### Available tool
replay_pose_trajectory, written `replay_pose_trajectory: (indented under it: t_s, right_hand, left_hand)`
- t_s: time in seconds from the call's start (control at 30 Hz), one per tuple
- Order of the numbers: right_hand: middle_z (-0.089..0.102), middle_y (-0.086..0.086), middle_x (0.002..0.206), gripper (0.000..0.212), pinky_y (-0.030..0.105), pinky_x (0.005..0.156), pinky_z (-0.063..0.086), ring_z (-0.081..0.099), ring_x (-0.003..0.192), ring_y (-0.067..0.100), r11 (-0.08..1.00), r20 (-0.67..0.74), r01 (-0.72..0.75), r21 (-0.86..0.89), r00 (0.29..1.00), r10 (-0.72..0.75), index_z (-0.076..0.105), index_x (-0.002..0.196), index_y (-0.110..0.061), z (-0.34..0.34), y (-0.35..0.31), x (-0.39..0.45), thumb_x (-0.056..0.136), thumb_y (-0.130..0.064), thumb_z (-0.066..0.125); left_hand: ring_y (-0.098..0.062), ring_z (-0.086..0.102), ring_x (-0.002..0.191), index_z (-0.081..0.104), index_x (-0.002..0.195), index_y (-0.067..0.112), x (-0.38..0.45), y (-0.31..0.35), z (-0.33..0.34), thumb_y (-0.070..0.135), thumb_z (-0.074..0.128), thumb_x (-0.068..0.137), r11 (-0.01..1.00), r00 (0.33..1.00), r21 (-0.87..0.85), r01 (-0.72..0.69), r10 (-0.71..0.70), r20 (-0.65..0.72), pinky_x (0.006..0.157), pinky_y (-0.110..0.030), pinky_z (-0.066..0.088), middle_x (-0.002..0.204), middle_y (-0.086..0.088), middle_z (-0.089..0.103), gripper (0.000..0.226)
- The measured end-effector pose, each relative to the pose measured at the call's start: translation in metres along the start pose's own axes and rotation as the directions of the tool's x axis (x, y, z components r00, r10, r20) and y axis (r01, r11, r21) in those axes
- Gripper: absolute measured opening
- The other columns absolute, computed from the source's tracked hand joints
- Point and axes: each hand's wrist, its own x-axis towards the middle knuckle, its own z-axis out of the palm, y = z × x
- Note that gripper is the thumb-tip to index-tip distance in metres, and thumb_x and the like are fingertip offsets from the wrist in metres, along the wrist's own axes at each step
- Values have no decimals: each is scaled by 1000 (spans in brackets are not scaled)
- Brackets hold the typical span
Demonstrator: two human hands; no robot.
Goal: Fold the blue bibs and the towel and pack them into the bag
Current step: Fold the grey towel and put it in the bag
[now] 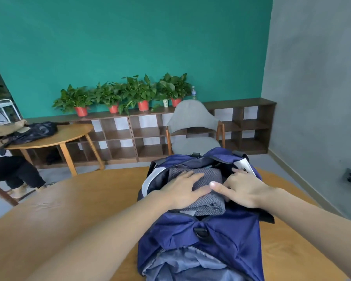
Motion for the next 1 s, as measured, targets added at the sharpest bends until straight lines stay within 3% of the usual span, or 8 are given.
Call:
replay_pose_trajectory:
  t_s: [0.23, 0.37, 0.53, 0.6, 0.7, 0.83, 0.9, 1.0]
  right_hand:
    - [71, -9, 76, 97, 30, 91, 46, 62, 80, 4, 974, 221, -58, 221, 975, 8, 73, 70, -21, 8, -3, -21, 79, -93, 8]
    - [44, 2, 69, 85, 35, 68, 34, 40, 63, 17, 983, 301, -63, 172, 954, 9, 39, 67, -16, 13, -6, -29, 77, -95, 10]
    - [36, 5, 66, 87, 37, 64, 29, 33, 61, 19, 984, 323, 4, 179, 944, -62, 34, 65, -16, 17, -15, -33, 73, -99, 13]
    - [36, 6, 63, 89, 37, 62, 29, 32, 58, 19, 981, 249, 55, 187, 963, -102, 34, 61, -14, 11, -22, -33, 73, -100, 14]
    - [34, 9, 55, 87, 43, 57, 31, 31, 53, 24, 931, -67, 201, 305, 980, -189, 35, 56, -9, -12, -34, -36, 84, -91, 21]
    - [30, -7, 46, 62, 38, 49, 32, 30, 45, 13, 881, -425, 450, 143, 832, -356, 27, 50, -31, -43, -59, -37, 101, -67, 30]
    - [30, -5, 45, 66, 37, 49, 34, 29, 44, 14, 888, -499, 453, 82, 790, -357, 30, 49, -26, -49, -65, -33, 103, -63, 29]
    - [36, -1, 43, 77, 15, 66, 33, 32, 43, 17, 917, -541, 398, 12, 774, -329, 38, 47, -14, -49, -57, -29, 105, -62, 27]
  left_hand:
    - [-26, -1, 157, 12, 160, 44, 11, 3, 27, 81, 20, 92, 993, 998, 119, 27, -33, 53, 125, -56, 6, 171, -4, 5, 78]
    - [-27, -5, 157, 9, 160, 45, 13, 6, 28, 85, 19, 90, 992, 993, 108, 68, -77, 88, 124, -59, 3, 171, -4, 1, 81]
    - [-26, -6, 157, 6, 160, 46, 11, 9, 26, 86, 18, 89, 990, 990, 113, 80, -92, 105, 123, -61, 3, 171, -2, -1, 83]
    - [-26, -7, 157, 5, 160, 46, 9, 9, 26, 87, 18, 88, 991, 990, 103, 88, -99, 102, 123, -61, 2, 171, -2, -2, 83]
    - [-26, -11, 156, -1, 160, 45, 6, 9, 29, 85, 26, 88, 988, 987, 118, 95, -109, 122, 122, -62, -1, 171, -1, -8, 86]
    - [-32, -18, 154, -8, 160, 39, 14, 19, 30, 66, 39, 97, 972, 970, 199, 125, -162, 183, 117, -71, -5, 168, -3, -20, 83]
    - [-33, -19, 154, -5, 160, 39, 18, 24, 26, 62, 46, 96, 971, 957, 183, 152, -191, 220, 114, -74, -2, 169, 0, -19, 85]
    - [-35, 3, 155, 3, 160, 42, 13, 22, 7, 76, 46, 84, 979, 951, 159, 130, -168, 259, 118, -67, 17, 170, 2, -1, 93]
